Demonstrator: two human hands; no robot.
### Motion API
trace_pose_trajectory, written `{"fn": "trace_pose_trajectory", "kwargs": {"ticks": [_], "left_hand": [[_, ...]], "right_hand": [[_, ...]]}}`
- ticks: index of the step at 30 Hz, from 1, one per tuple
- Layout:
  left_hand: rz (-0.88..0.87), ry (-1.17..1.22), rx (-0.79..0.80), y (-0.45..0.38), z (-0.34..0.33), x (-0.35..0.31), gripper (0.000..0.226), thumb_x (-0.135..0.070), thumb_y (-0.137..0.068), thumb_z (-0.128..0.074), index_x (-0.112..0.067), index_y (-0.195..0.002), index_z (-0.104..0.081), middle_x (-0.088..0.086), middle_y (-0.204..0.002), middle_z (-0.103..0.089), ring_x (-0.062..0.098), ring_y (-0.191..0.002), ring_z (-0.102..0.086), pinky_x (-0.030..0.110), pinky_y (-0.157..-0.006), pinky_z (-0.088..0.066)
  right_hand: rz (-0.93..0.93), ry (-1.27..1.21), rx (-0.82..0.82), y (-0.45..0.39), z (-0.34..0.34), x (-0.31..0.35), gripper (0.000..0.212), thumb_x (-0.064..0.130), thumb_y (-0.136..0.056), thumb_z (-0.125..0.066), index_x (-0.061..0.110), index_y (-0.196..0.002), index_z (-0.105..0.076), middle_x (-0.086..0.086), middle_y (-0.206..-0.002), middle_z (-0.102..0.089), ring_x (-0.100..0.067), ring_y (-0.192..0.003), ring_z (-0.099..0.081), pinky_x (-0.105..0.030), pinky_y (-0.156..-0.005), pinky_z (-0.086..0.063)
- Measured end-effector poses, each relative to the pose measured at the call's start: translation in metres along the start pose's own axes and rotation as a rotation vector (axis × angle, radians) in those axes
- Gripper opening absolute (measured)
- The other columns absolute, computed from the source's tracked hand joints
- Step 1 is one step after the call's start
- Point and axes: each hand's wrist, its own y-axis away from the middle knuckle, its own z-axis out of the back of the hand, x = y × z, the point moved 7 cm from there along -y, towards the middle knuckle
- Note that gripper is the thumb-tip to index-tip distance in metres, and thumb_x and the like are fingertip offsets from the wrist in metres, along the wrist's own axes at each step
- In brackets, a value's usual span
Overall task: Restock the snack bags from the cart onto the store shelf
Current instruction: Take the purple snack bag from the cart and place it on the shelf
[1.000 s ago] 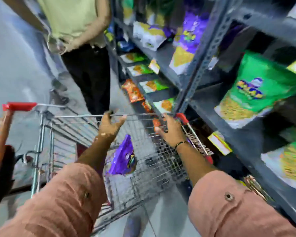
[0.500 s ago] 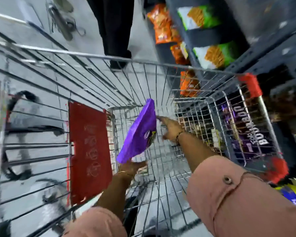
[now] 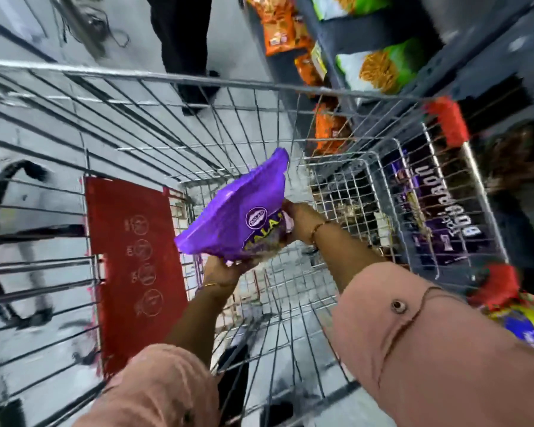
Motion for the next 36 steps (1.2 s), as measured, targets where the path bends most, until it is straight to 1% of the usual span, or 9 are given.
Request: {"fn": "trace_pose_trajectory", "kwargs": {"ticks": [2,6,16,20,24,26,30,33,36], "left_hand": [[-0.046,-0.051,0.05,0.011,-0.001,-0.021,0.05,-0.01,-0.053,-0.086,-0.009,-0.098,-0.065,0.015,-0.098,-0.07,0.019,-0.084,-0.064,0.024,-0.072,-0.053],[-0.243,-0.049,0.217,0.051,-0.021,-0.104,0.043,0.006,-0.059,-0.08,0.002,-0.097,-0.062,0.009,-0.081,-0.069,-0.006,-0.06,-0.06,0.009,-0.061,-0.049],[-0.621,0.123,0.442,0.214,-0.07,-0.302,0.033,0.009,-0.079,-0.06,-0.021,-0.091,-0.055,-0.02,-0.063,-0.07,-0.009,-0.065,-0.06,0.005,-0.052,-0.045],[-0.82,0.137,0.521,0.283,-0.101,-0.388,0.02,0.001,-0.084,-0.057,-0.018,-0.093,-0.057,-0.02,-0.064,-0.072,-0.007,-0.058,-0.062,0.011,-0.051,-0.049],[-1.049,0.171,0.588,0.37,-0.134,-0.468,0.009,-0.008,-0.092,-0.049,-0.015,-0.097,-0.053,-0.022,-0.049,-0.064,-0.011,-0.045,-0.052,0.007,-0.046,-0.041],[-1.132,0.165,0.666,0.409,-0.156,-0.5,0.007,-0.013,-0.091,-0.05,-0.017,-0.094,-0.054,-0.024,-0.055,-0.067,-0.012,-0.052,-0.055,0.008,-0.052,-0.044],[-1.211,0.176,0.855,0.468,-0.215,-0.545,0.017,-0.023,-0.086,-0.059,-0.02,-0.102,-0.063,-0.018,-0.084,-0.074,0.006,-0.086,-0.063,0.021,-0.081,-0.054],[-1.239,0.234,0.913,0.503,-0.263,-0.57,0.011,-0.027,-0.081,-0.063,-0.022,-0.09,-0.065,-0.012,-0.081,-0.069,0.014,-0.083,-0.054,0.025,-0.077,-0.048],[-1.23,0.242,0.907,0.521,-0.3,-0.581,0.002,-0.025,-0.086,-0.06,-0.023,-0.087,-0.059,0.001,-0.087,-0.056,0.012,-0.082,-0.048,0.025,-0.079,-0.041]], "right_hand": [[-0.029,-0.088,-0.022,0.02,0.018,-0.007,0.074,0.007,-0.062,-0.081,0.019,-0.128,-0.049,-0.017,-0.124,-0.063,-0.027,-0.114,-0.058,-0.043,-0.097,-0.05],[-0.004,-0.217,-0.12,0.064,0.07,-0.016,0.087,0.01,-0.053,-0.082,0.014,-0.13,-0.043,-0.022,-0.124,-0.06,-0.027,-0.105,-0.062,-0.056,-0.093,-0.052],[0.31,-0.256,-0.511,0.316,0.245,0.092,0.086,-0.014,-0.059,-0.08,0.005,-0.131,-0.037,-0.001,-0.113,-0.06,-0.016,-0.1,-0.06,-0.037,-0.1,-0.051],[0.356,-0.215,-0.762,0.416,0.314,0.115,0.073,0.027,-0.051,-0.092,0.025,-0.108,-0.047,-0.001,-0.105,-0.067,-0.021,-0.098,-0.066,-0.054,-0.097,-0.05],[0.369,-0.151,-0.999,0.521,0.363,0.137,0.071,0.025,-0.066,-0.085,0.009,-0.12,-0.043,-0.003,-0.113,-0.061,-0.015,-0.101,-0.059,-0.022,-0.091,-0.051],[0.407,-0.157,-1.091,0.566,0.383,0.138,0.069,0.024,-0.067,-0.084,0.009,-0.121,-0.043,0.0,-0.11,-0.061,-0.013,-0.1,-0.059,-0.009,-0.082,-0.047],[0.359,-0.095,-1.355,0.651,0.417,0.115,0.063,0.041,-0.062,-0.085,0.028,-0.107,-0.042,0.008,-0.099,-0.065,-0.007,-0.087,-0.061,-0.023,-0.082,-0.05],[0.322,-0.063,-1.534,0.703,0.428,0.098,0.049,0.041,-0.064,-0.083,0.031,-0.092,-0.045,0.017,-0.081,-0.058,0.009,-0.07,-0.053,-0.008,-0.067,-0.042],[0.245,-0.023,-1.66,0.729,0.436,0.085,0.057,0.051,-0.061,-0.082,0.019,-0.087,-0.043,0.003,-0.071,-0.049,-0.013,-0.061,-0.042,-0.031,-0.06,-0.037]]}}
